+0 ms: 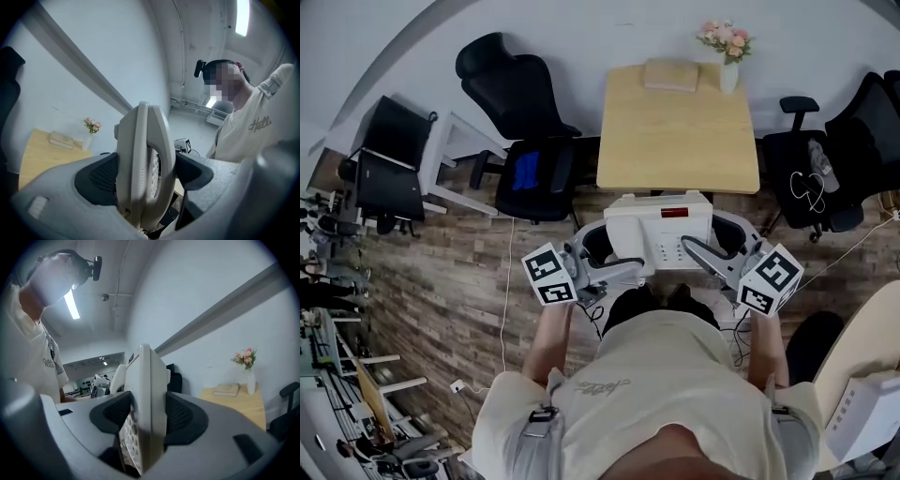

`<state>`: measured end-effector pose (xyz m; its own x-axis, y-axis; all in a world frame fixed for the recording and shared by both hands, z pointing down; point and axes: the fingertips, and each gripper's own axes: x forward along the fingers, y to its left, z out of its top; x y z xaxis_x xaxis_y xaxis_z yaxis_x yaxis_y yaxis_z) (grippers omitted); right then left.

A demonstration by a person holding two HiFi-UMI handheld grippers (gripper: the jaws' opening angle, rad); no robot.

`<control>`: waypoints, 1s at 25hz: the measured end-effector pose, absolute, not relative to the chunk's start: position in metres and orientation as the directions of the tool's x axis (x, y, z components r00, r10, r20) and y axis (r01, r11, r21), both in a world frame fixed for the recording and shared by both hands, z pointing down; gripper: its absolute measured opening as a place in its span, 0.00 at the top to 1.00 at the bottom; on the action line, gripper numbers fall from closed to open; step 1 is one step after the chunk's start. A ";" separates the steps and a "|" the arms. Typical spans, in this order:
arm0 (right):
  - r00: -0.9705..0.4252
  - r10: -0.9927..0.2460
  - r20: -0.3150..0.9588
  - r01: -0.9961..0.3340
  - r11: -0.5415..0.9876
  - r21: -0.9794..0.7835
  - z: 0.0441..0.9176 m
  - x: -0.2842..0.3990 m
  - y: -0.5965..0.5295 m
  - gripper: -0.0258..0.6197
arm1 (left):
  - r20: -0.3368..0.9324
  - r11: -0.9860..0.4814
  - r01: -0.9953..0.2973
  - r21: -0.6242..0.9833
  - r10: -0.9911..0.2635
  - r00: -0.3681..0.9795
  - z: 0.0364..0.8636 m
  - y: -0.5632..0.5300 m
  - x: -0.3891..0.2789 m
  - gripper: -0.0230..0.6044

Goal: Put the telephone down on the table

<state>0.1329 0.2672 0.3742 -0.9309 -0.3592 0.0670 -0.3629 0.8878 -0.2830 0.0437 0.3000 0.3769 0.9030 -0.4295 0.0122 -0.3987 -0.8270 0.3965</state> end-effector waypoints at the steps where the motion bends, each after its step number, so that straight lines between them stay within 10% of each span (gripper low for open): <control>1: -0.933 -0.352 0.071 -0.357 0.888 -0.291 0.378 0.133 0.265 0.60 | 0.019 -0.821 -0.404 0.403 -0.434 0.901 0.380 0.299 0.044 0.36; 25: -0.897 -0.416 0.152 -0.442 0.854 -0.275 0.375 0.050 0.112 0.60 | -0.050 -0.850 -0.310 0.425 -0.364 0.930 0.383 0.138 -0.042 0.36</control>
